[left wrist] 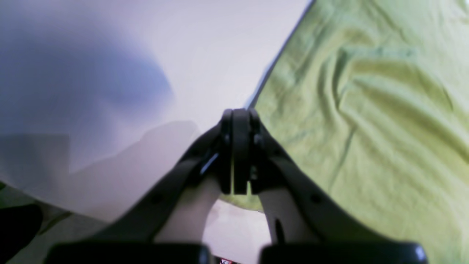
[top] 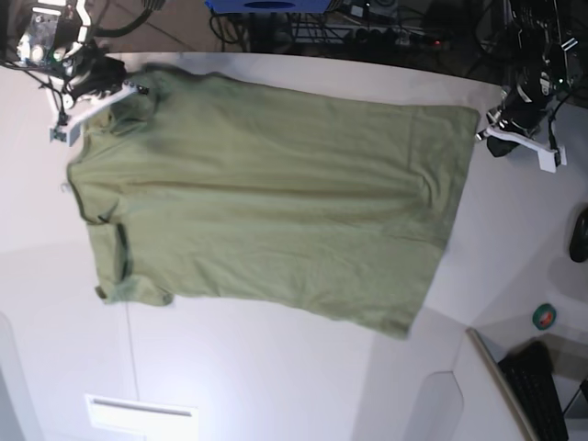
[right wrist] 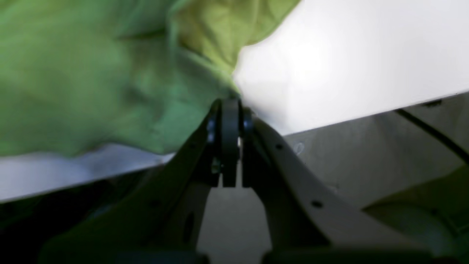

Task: Layout the t-shirt on the table in an organized manner, then fold the t-shirt properly
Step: 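Release the shirt and reposition both grippers along the collar edge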

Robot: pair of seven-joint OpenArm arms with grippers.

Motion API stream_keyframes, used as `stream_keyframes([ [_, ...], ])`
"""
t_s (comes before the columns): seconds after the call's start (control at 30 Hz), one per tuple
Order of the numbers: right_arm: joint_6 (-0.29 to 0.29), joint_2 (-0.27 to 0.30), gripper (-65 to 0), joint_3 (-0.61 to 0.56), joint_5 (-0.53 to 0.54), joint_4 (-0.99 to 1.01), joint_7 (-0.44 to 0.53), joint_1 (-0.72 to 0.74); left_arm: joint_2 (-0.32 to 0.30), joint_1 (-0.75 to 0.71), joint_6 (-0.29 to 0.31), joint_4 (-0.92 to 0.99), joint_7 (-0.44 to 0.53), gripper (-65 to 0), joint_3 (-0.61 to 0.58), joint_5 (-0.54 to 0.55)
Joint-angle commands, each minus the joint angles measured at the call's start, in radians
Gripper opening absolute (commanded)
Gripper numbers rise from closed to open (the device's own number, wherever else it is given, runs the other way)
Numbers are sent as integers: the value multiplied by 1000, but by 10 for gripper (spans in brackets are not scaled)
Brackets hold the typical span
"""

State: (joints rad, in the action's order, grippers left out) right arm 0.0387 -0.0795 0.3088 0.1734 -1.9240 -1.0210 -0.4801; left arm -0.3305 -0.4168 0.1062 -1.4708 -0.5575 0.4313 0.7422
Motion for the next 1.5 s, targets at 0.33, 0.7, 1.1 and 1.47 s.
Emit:
stream_keyframes([
  [0.33,246,-1,-650,-187,15,131,-25,218,-17,9,8,-14,20,-650,7,9],
  [0.7,260,13,-650,-357,13,-10,-29,139,-14,19,8,-11,17,-650,2,9],
  [1.1,359,82,-650,-155,18,-73,202,-171,-12,124,8,37,20,-403,-239,9],
  [1.47,315,42,-650,-29,19,74,207,-141,-11,230,5,124,20,-402,-375,9],
])
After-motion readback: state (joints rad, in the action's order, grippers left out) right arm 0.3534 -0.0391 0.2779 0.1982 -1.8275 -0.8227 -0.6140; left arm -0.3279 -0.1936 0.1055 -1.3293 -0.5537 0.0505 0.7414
